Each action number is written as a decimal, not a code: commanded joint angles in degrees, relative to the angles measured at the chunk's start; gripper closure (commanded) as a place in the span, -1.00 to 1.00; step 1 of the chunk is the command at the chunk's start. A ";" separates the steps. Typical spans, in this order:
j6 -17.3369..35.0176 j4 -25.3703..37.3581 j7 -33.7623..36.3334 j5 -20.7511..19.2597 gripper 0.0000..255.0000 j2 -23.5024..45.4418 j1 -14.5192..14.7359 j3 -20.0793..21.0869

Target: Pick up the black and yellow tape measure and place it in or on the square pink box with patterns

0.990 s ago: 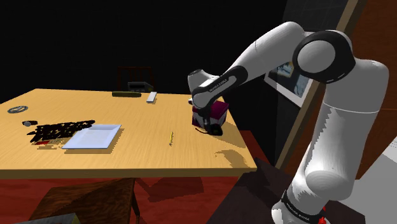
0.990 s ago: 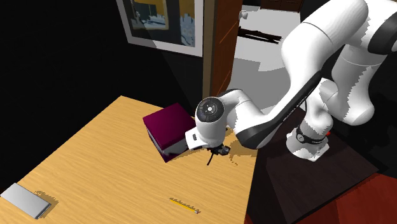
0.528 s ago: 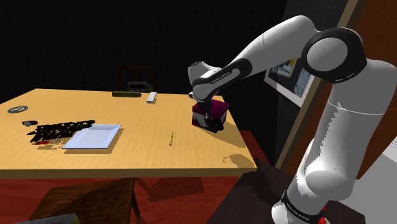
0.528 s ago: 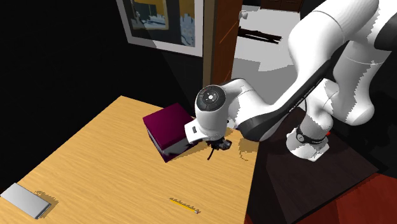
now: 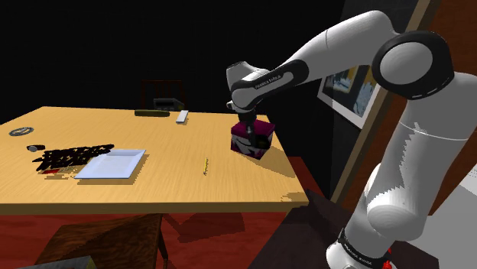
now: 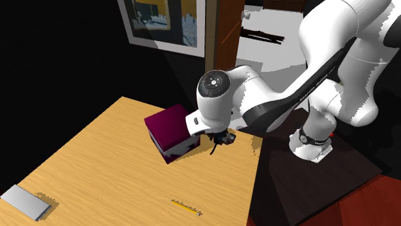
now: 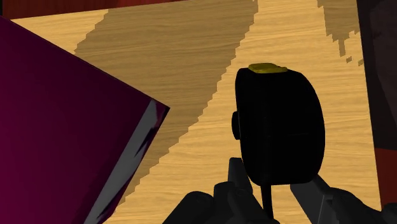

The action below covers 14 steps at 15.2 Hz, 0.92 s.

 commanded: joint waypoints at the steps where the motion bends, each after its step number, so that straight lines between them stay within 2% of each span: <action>1: -1.40 0.73 -0.29 0.05 1.00 -0.68 0.03 0.02; 13: -9.86 6.72 -1.90 0.38 1.00 -3.30 0.24 0.23; 14: -9.80 8.28 -3.07 0.29 1.00 -1.94 -0.33 -0.36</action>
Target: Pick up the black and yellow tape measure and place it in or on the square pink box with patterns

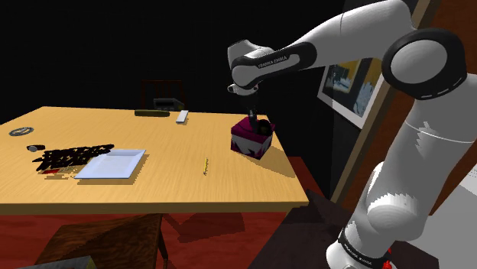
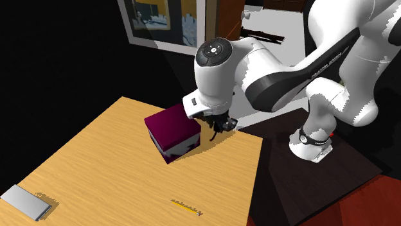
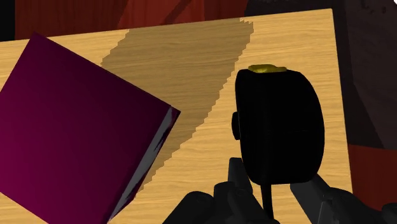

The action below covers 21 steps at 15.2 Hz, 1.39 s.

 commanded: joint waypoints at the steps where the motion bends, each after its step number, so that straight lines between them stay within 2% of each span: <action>1: -0.29 2.85 -1.94 -0.09 1.00 2.15 -0.91 -0.91; 9: -1.52 18.99 -11.26 0.99 1.00 15.02 -5.93 -4.57; 16: -6.29 40.13 -19.16 3.62 1.00 29.79 -11.57 -6.29; 17: -6.77 41.76 -19.61 3.80 1.00 30.84 -11.99 -6.32; 21: -3.80 38.71 -18.94 3.72 1.00 30.84 -11.93 -6.22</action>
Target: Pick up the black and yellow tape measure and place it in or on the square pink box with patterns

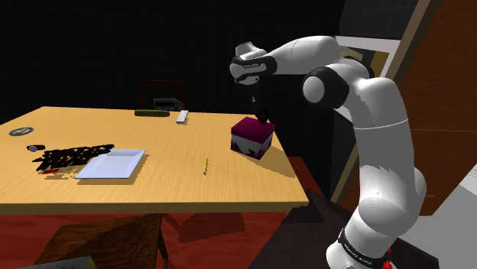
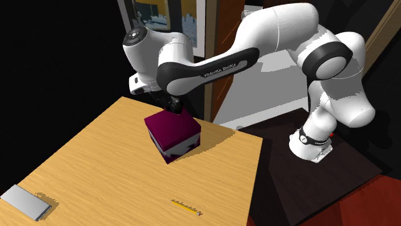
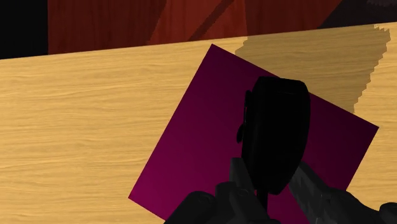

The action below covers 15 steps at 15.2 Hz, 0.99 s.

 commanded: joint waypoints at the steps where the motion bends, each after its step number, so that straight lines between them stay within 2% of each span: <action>1: 1.40 -1.17 0.30 0.01 1.00 0.22 0.01 0.05; 8: 6.81 -5.88 1.47 -0.05 1.00 1.06 0.02 0.20; 15: 6.81 -5.88 1.48 -0.06 1.00 1.06 0.01 0.22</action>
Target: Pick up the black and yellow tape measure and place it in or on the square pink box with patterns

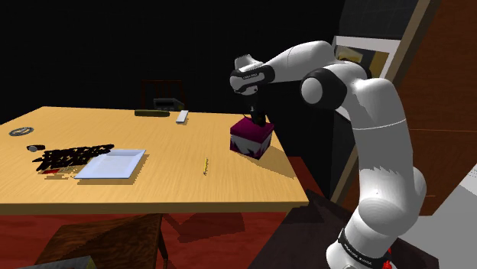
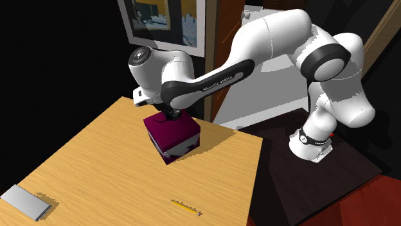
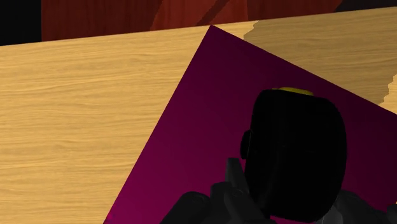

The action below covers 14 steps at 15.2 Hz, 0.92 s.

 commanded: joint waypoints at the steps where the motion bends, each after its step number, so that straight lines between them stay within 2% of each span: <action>1: -0.07 0.04 0.01 -0.01 1.00 0.06 -0.02 -0.02; 2: -0.08 0.08 0.00 0.00 -1.00 0.09 -0.02 -0.02; 7: -0.07 0.04 0.01 -0.01 -1.00 0.06 -0.02 -0.02; 11: -7.62 8.21 -0.50 0.32 -1.00 0.79 0.57 0.18; 14: -7.61 8.19 -0.50 0.32 -1.00 0.78 0.57 0.19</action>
